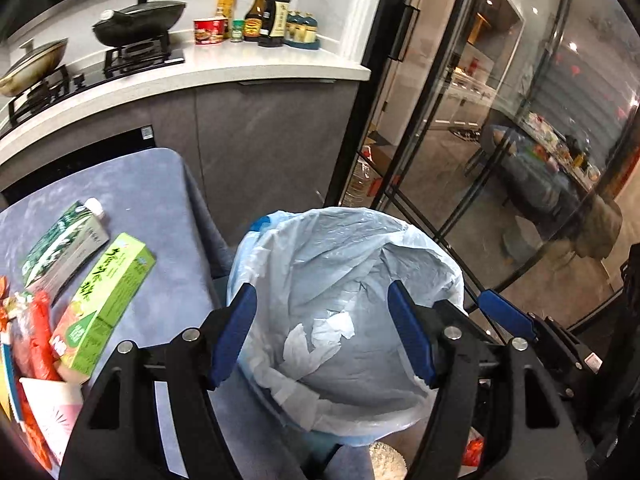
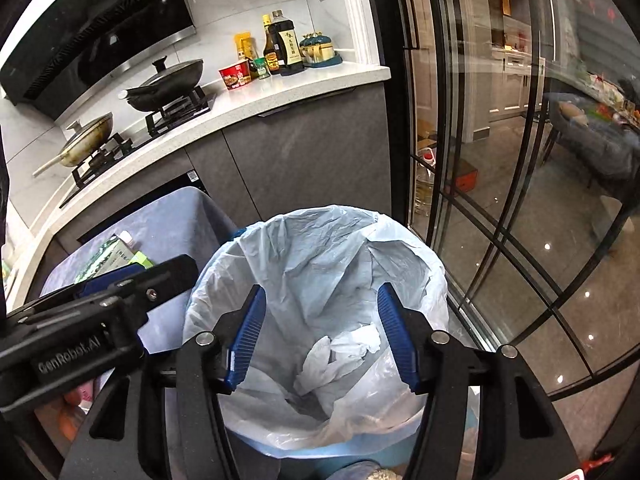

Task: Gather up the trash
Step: 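Carry both paper towels over the bin and open both tools to drop them, then grasp the printed cardboard box with the left tool while the right tool grasps the pink cup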

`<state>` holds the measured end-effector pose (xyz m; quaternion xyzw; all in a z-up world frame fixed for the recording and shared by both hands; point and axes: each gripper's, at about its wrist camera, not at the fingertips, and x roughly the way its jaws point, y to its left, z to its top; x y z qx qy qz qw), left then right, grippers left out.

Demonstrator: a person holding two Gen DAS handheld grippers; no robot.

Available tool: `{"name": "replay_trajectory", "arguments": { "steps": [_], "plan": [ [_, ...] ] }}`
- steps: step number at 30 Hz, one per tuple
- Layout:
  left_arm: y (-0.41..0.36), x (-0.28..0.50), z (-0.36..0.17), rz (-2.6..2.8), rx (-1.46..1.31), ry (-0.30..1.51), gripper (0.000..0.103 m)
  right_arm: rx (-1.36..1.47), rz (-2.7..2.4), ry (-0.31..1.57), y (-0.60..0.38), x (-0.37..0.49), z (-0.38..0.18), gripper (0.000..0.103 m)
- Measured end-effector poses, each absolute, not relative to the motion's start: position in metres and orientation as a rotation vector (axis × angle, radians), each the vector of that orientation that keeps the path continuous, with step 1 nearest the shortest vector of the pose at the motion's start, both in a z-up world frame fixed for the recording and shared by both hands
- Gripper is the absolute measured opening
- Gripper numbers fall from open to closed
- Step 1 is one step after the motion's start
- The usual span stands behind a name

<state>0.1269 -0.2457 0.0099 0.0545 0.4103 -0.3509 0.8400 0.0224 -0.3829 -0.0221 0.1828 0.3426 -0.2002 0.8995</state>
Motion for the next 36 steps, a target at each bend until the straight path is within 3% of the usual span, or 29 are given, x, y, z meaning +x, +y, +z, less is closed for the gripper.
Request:
{"name": "replay_trajectory", "arguments": {
  "steps": [17, 24, 28, 36],
  "plan": [
    [-0.107, 0.109, 0.029, -0.513, 0.055, 0.845, 0.069, 0.273, -0.276, 0.719, -0.274, 0.009, -0.003, 0.058],
    [-0.036, 0.108, 0.016, -0.383, 0.028, 0.876, 0.069, 0.231, -0.188, 0.754, -0.219, 0.011, -0.009, 0.058],
    [0.001, 0.111, 0.004, -0.317, 0.014, 0.89, 0.074, 0.212, -0.148, 0.78, -0.193, 0.014, -0.015, 0.058],
    [0.033, 0.12, -0.017, -0.26, 0.013, 0.909, 0.075, 0.23, -0.087, 0.836, -0.16, 0.024, -0.031, 0.058]
  ]
}}
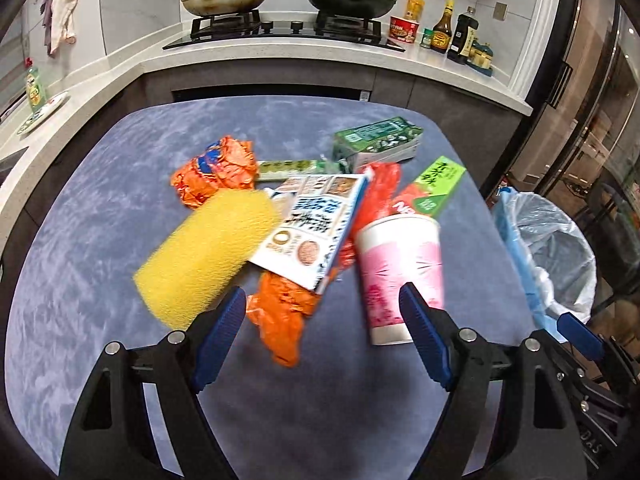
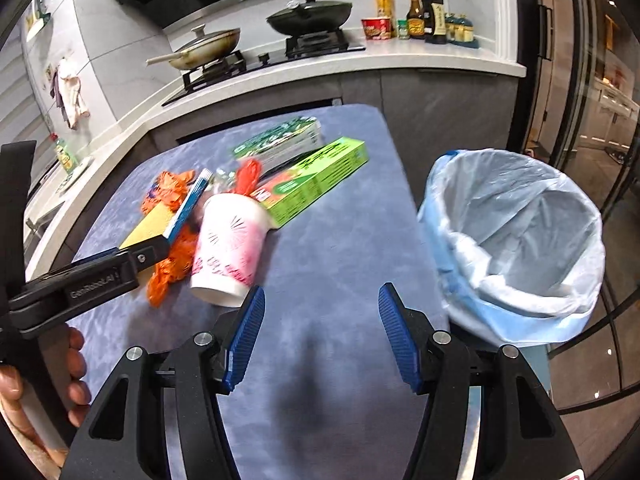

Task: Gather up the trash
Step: 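Grasp the printed cardboard box with the left tool while the right tool grasps the pink cup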

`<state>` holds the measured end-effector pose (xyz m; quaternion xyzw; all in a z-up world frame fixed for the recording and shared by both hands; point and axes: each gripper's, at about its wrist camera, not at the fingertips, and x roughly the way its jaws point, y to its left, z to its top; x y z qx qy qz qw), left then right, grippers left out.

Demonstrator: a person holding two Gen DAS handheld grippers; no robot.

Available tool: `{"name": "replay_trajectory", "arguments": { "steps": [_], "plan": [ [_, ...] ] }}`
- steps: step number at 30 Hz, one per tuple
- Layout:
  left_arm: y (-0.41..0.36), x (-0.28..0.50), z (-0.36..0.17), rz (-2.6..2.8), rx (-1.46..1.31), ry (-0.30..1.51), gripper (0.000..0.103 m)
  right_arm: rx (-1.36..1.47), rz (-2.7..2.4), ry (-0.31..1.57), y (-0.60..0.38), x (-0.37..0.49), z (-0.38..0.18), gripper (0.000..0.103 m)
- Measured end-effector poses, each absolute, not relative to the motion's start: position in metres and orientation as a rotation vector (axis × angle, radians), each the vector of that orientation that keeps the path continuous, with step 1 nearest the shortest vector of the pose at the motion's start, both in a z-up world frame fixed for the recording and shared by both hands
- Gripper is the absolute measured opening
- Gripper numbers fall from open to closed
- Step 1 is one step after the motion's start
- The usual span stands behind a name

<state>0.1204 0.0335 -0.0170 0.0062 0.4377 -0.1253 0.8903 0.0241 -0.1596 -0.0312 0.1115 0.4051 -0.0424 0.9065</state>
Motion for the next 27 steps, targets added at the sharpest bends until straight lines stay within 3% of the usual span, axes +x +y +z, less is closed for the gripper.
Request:
{"name": "replay_trajectory", "arguments": {
  "steps": [9, 14, 15, 17, 21, 27],
  "plan": [
    [0.034, 0.139, -0.032, -0.25, 0.056, 0.894, 0.072, 0.197, -0.048, 0.862, -0.134, 0.038, -0.037, 0.058],
    [0.029, 0.15, -0.038, -0.279, 0.08, 0.901, 0.051, 0.193, -0.035, 0.88, -0.127, 0.046, -0.042, 0.058],
    [0.029, 0.152, -0.04, -0.286, 0.082, 0.907, 0.042, 0.194, -0.033, 0.883, -0.127, 0.047, -0.043, 0.058],
    [0.028, 0.153, -0.042, -0.303, 0.083, 0.912, 0.037, 0.196, -0.027, 0.891, -0.125, 0.05, -0.046, 0.058],
    [0.027, 0.15, -0.034, -0.349, 0.074, 0.886, 0.014, 0.206, -0.008, 0.903, -0.12, 0.059, -0.05, 0.058],
    [0.034, 0.147, -0.026, -0.37, 0.045, 0.881, 0.009, 0.227, 0.034, 0.904, -0.109, 0.078, -0.052, 0.059]
  ]
}}
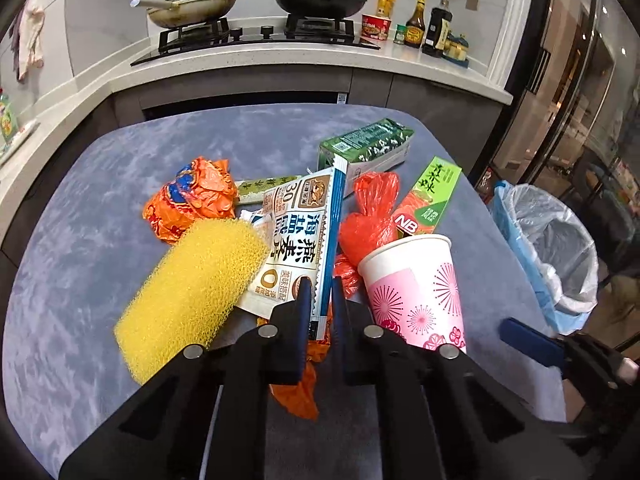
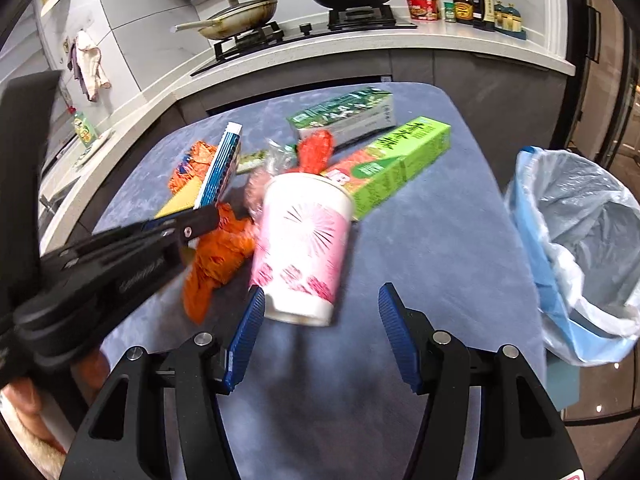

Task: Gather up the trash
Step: 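Grasp the printed cardboard box with the left tool while the right tool grasps the pink cup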

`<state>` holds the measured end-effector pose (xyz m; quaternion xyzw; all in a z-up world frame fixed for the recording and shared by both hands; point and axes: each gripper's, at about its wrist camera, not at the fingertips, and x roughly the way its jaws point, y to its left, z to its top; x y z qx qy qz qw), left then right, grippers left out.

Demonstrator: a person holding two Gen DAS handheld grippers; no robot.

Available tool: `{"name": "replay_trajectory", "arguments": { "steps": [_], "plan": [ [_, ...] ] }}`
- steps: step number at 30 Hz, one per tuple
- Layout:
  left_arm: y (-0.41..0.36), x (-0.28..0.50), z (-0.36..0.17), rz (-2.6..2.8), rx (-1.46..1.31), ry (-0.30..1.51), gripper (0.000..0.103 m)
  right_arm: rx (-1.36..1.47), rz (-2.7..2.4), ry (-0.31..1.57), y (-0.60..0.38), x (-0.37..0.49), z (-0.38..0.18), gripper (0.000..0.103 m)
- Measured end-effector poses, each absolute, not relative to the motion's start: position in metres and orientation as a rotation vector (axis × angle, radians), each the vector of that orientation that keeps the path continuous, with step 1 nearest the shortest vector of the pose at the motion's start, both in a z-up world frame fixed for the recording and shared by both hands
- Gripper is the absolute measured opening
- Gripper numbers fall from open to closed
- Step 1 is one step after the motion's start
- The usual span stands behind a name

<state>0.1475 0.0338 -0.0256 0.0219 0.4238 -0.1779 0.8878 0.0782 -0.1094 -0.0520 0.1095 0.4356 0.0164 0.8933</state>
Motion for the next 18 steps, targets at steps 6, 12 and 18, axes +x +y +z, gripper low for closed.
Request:
{"name": "replay_trajectory", "arguments": {
  "steps": [6, 12, 18],
  "plan": [
    [0.05, 0.143, -0.007, -0.375, 0.007, 0.847, 0.007, 0.22, 0.044, 0.91, -0.097, 0.102, -0.059, 0.066],
    [0.063, 0.139, 0.01, -0.373, -0.012, 0.815, 0.007, 0.233, 0.04, 0.938, -0.09, 0.122, -0.073, 0.066],
    [0.07, 0.133, 0.021, -0.383, -0.03, 0.802, 0.007, 0.241, 0.047, 0.935, -0.093, 0.123, -0.074, 0.058]
  ]
}}
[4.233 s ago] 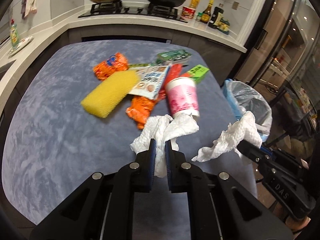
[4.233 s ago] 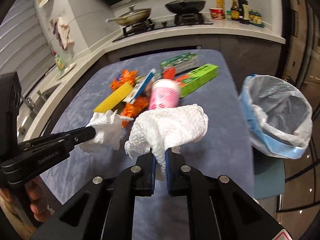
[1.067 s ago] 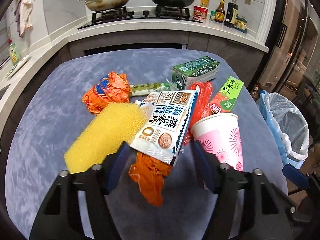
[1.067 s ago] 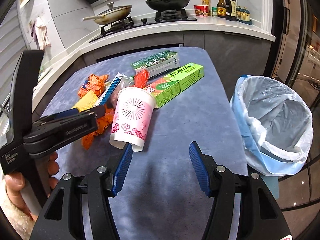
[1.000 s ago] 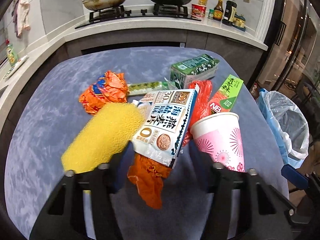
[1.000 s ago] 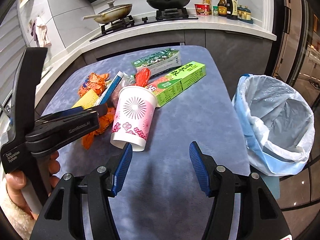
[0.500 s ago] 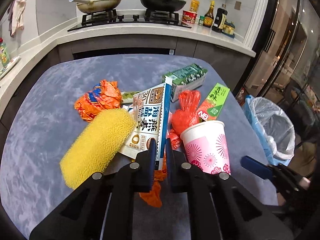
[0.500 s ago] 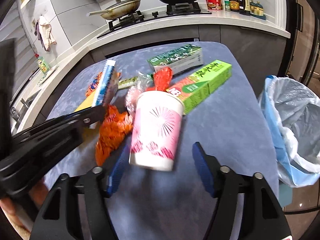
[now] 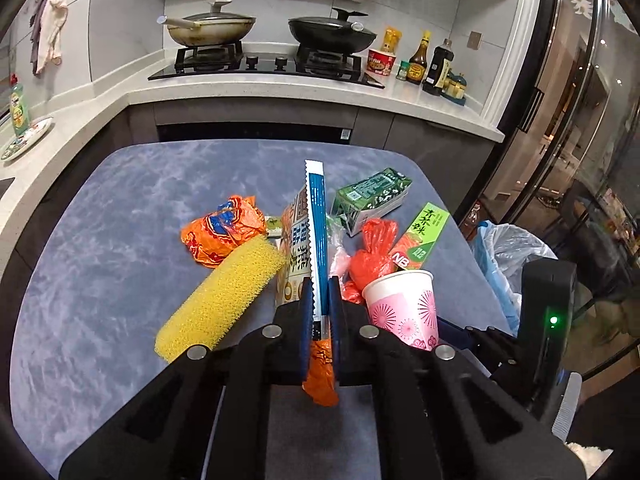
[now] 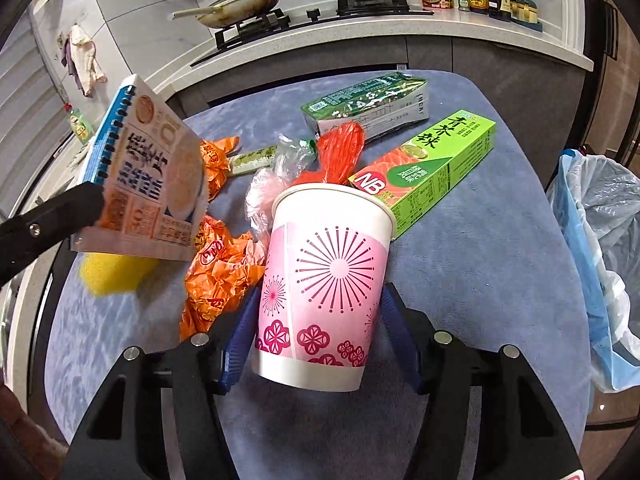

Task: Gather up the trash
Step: 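Grasp the printed cardboard box with the left tool while the right tool grasps the pink cup, then move the box and cup over the bin and open both tools to drop them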

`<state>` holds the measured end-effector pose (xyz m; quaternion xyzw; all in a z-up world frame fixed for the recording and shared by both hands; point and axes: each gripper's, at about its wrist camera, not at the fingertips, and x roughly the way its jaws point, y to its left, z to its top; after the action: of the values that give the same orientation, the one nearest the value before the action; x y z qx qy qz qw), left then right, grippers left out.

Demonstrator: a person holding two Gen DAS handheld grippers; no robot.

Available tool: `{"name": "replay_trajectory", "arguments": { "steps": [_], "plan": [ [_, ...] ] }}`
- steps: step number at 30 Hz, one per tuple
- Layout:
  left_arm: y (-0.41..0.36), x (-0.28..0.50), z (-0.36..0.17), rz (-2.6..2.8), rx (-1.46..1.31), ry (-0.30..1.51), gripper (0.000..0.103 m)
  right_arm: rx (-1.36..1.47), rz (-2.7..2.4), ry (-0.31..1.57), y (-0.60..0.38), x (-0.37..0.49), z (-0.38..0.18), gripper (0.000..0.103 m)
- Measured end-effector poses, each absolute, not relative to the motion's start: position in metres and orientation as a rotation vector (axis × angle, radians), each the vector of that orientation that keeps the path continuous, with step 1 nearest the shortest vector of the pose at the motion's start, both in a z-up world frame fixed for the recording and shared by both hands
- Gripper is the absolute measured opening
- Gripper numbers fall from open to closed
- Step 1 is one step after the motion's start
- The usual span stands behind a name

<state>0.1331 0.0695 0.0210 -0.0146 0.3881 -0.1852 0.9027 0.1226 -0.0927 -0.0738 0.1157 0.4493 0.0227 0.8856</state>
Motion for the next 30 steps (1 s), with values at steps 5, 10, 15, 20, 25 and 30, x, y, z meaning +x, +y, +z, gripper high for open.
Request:
{"name": "replay_trajectory", "arguments": {
  "steps": [5, 10, 15, 20, 25, 30],
  "plan": [
    [0.066, 0.124, 0.029, -0.398, -0.033, 0.796, 0.007, 0.262, 0.057, 0.911, -0.101, 0.109, -0.063, 0.058],
    [0.056, 0.111, 0.041, -0.426, -0.025, 0.778, 0.007, 0.276, 0.077, 0.88, -0.109, 0.087, -0.048, 0.058],
    [0.046, 0.094, 0.057, -0.462, -0.031, 0.749, 0.007, 0.295, 0.075, 0.852, -0.123, 0.061, -0.033, 0.058],
    [0.029, 0.081, 0.07, -0.525, -0.039, 0.741, 0.007, 0.318, 0.037, 0.814, -0.147, 0.034, -0.02, 0.058],
    [-0.007, 0.074, 0.075, -0.596, -0.012, 0.75, 0.007, 0.348, -0.048, 0.773, -0.185, 0.013, -0.008, 0.058],
    [-0.058, 0.068, 0.076, -0.691, 0.015, 0.756, 0.007, 0.392, -0.16, 0.749, -0.236, -0.006, -0.008, 0.058]
  ]
}}
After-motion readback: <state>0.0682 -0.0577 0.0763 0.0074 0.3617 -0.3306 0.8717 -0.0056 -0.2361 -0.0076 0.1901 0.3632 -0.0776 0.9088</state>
